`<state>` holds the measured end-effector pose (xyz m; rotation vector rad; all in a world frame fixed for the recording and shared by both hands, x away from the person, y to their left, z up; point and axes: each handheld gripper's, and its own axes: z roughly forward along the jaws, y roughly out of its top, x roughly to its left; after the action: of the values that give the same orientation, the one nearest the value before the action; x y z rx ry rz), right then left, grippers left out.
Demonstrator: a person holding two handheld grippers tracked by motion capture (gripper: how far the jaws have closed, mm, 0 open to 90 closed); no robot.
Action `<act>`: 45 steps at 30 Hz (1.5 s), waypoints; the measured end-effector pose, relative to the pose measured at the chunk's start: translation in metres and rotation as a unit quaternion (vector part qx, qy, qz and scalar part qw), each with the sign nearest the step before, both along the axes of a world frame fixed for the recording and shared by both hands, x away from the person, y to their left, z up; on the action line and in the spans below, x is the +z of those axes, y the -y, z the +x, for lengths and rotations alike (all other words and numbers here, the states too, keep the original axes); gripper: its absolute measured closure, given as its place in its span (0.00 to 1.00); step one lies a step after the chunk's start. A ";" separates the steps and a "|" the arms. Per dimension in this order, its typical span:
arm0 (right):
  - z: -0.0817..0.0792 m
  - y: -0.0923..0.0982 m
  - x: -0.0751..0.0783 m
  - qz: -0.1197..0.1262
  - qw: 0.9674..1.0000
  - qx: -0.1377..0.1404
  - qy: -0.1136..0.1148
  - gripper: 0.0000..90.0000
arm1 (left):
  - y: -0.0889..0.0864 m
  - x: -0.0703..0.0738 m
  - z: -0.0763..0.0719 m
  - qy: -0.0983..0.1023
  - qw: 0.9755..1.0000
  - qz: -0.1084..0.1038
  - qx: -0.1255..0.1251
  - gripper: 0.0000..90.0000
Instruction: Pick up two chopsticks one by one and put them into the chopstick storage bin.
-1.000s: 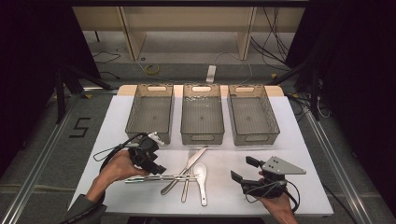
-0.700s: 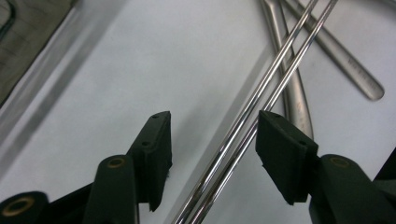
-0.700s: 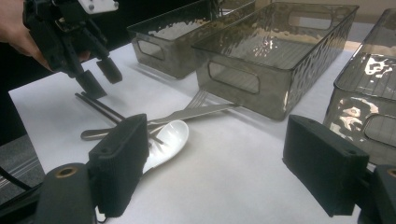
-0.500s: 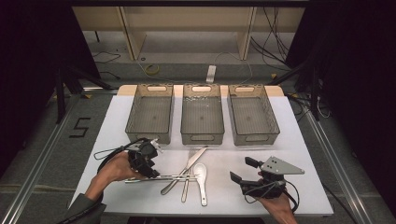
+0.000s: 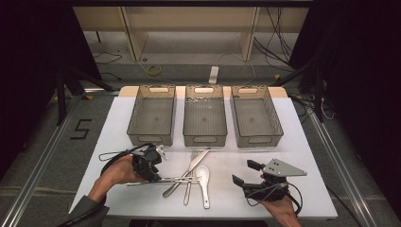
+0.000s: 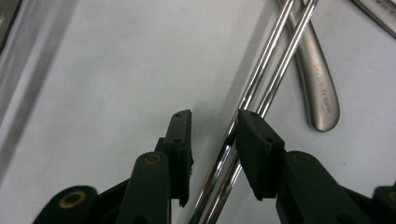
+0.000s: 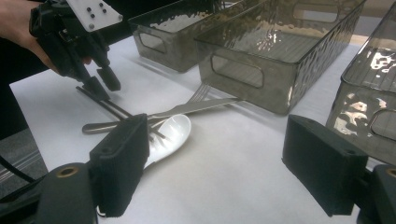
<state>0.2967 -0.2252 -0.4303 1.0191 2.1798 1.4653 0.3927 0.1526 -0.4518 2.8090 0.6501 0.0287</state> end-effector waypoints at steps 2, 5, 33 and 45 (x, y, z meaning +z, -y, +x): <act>0.000 0.000 0.000 -0.001 1.000 0.001 0.000 0.26 | 0.000 -0.001 0.000 0.000 1.000 0.000 -0.002 0.73; 0.000 0.000 0.000 0.000 1.000 0.002 -0.001 0.26 | 0.001 -0.001 0.000 0.000 1.000 0.000 -0.010 0.75; 0.001 -0.002 -0.001 -0.005 1.000 0.007 -0.009 0.27 | 0.012 -0.008 -0.005 0.009 0.995 0.045 -0.094 0.88; 0.001 -0.002 -0.001 -0.005 1.000 0.009 -0.012 0.27 | 0.011 -0.008 -0.009 0.031 0.990 0.043 -0.130 0.93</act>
<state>0.2977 -0.2234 -0.4317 1.0215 2.2162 1.4569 0.3841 0.1414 -0.4602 2.9396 0.2699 0.0980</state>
